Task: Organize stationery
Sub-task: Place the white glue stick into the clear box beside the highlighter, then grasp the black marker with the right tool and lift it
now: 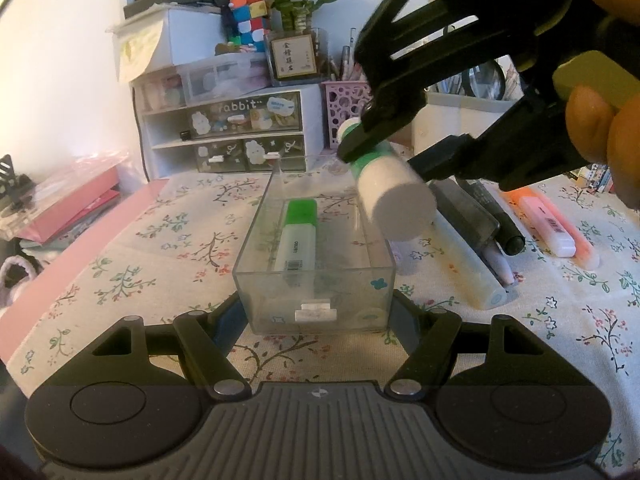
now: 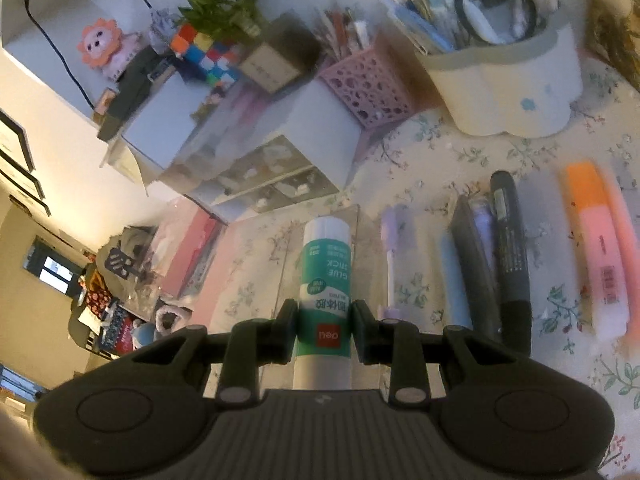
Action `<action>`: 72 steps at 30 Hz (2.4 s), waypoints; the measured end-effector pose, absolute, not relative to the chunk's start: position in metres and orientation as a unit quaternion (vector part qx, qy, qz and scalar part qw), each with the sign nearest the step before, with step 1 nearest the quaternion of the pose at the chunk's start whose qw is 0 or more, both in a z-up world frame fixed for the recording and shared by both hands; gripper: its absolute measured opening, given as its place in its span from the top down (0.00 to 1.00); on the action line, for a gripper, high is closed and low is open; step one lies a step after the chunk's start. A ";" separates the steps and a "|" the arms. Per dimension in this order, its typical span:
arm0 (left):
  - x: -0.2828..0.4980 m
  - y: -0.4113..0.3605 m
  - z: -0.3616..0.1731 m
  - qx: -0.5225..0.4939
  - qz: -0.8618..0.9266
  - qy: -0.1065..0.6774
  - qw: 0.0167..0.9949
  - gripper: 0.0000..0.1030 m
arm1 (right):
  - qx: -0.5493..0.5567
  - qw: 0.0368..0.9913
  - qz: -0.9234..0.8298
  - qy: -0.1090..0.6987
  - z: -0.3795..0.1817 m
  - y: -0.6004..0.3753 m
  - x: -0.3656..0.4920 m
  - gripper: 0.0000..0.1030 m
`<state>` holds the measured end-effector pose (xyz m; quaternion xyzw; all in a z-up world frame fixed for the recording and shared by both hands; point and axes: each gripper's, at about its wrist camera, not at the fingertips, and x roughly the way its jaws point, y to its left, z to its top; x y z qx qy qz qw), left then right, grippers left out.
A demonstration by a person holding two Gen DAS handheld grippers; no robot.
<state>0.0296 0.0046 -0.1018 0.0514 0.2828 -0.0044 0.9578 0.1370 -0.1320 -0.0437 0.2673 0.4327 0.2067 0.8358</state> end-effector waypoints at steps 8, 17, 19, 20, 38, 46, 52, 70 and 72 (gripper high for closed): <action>0.030 0.004 -0.102 0.051 -0.005 0.284 0.957 0.29 | 0.224 0.838 0.189 0.459 -0.038 -0.112 0.144 0.74; 0.031 0.005 -0.101 0.051 -0.006 0.286 0.957 0.29 | 0.162 0.848 0.171 0.475 -0.034 -0.094 0.146 0.72; 0.031 0.005 -0.101 0.050 -0.006 0.286 0.957 0.29 | 0.162 0.846 0.172 0.478 -0.034 -0.094 0.145 0.71; 0.032 0.005 -0.101 0.049 -0.007 0.287 0.957 0.29 | 0.167 0.845 0.171 0.479 -0.034 -0.095 0.146 0.71; 0.031 0.005 -0.102 0.047 -0.007 0.283 0.958 0.29 | 0.190 0.883 0.075 0.423 -0.038 -0.198 0.141 0.71; 0.031 0.005 -0.101 0.047 -0.009 0.285 0.957 0.29 | 0.176 0.879 0.082 0.435 -0.057 -0.201 0.146 0.71; 0.032 0.005 -0.101 0.047 -0.008 0.284 0.958 0.29 | 0.151 0.881 0.083 0.441 -0.060 -0.191 0.158 0.72; 0.031 0.005 -0.102 0.047 -0.010 0.284 0.958 0.29 | 0.147 0.880 0.069 0.447 -0.059 -0.188 0.163 0.85; 0.031 0.005 -0.102 0.048 -0.010 0.284 0.958 0.29 | 0.155 0.882 0.066 0.440 -0.055 -0.190 0.159 0.85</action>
